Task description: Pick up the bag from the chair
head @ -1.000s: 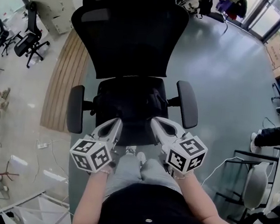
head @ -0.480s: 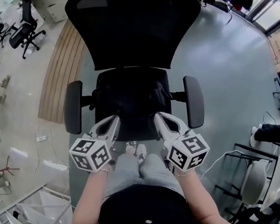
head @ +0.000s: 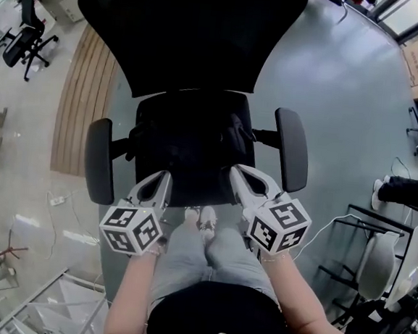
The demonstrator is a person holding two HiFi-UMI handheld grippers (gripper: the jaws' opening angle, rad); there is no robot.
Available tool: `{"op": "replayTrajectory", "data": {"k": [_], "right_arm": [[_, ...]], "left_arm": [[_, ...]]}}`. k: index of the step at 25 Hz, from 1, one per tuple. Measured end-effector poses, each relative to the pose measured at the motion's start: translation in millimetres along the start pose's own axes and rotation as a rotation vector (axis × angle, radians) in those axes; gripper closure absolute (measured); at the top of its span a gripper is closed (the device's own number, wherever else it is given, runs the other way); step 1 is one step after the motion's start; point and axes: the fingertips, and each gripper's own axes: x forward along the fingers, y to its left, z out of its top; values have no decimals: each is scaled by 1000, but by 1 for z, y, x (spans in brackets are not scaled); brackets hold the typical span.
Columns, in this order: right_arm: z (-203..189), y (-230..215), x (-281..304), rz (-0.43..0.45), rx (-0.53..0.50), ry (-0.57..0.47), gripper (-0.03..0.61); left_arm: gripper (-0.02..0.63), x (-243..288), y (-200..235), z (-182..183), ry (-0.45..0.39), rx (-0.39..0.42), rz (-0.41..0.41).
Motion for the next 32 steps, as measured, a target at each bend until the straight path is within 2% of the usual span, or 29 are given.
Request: {"op": "replayTrajectory", "data": {"k": [10, 11, 12, 16, 20, 24, 28, 32], "right_arm": [[-31, -26, 26, -37, 39, 79, 577], [-34, -29, 29, -45, 45, 88, 570], [-37, -32, 32, -54, 50, 97, 519], [-52, -49, 44, -106, 63, 125, 509], [-63, -63, 53, -148, 74, 145, 467], [-73, -80, 66, -186, 72, 167, 411], [-89, -99, 79, -229, 76, 191, 382], [-109, -120, 89, -296, 76, 228, 316]], "left_arm": [[594, 26, 37, -18, 48, -40, 36], [594, 29, 41, -19, 53, -44, 40], [594, 31, 45, -21, 56, -49, 45], [594, 40, 62, -25, 63, -67, 73], [588, 46, 78, -31, 74, -81, 109], [493, 56, 95, -42, 107, -97, 146], [406, 66, 116, -53, 122, -113, 197], [352, 80, 133, -64, 141, -128, 242]]}}
